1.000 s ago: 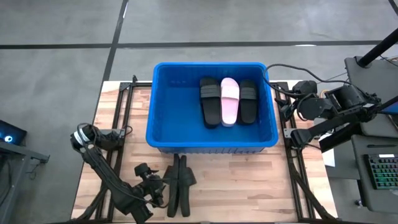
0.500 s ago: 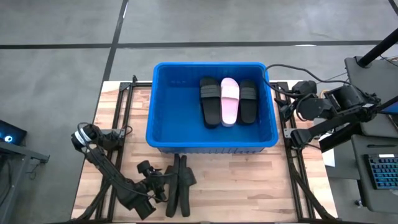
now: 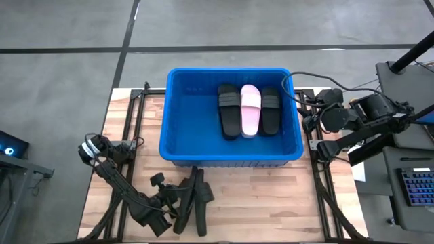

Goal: Pick and place slides into bin
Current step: Put the black slide into the blue bin

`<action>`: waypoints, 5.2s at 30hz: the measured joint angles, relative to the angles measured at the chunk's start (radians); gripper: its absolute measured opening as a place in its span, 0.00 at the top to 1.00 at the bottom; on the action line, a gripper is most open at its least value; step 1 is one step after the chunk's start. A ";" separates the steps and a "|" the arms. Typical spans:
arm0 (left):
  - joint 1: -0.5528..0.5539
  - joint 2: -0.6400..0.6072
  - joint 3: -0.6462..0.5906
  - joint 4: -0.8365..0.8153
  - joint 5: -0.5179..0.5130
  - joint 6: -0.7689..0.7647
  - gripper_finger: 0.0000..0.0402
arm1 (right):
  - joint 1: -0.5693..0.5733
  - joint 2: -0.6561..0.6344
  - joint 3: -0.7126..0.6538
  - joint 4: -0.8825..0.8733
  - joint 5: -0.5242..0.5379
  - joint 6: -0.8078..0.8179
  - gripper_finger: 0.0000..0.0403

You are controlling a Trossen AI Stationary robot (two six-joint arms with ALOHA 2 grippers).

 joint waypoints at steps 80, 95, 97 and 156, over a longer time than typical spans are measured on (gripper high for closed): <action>1.106 0.071 0.523 -0.315 -0.219 0.601 1.00 | 0.000 0.070 0.000 0.003 0.027 0.112 0.44; 1.233 0.274 0.526 -0.314 -0.145 0.845 0.93 | 0.000 0.070 -0.001 0.034 0.016 0.138 0.44; 1.236 0.281 0.526 -0.303 -0.123 0.867 0.86 | 0.000 0.070 -0.001 0.034 0.016 0.138 0.44; 0.184 0.132 0.557 -0.294 0.454 0.572 0.21 | 0.000 0.148 -0.001 0.058 0.019 0.157 0.44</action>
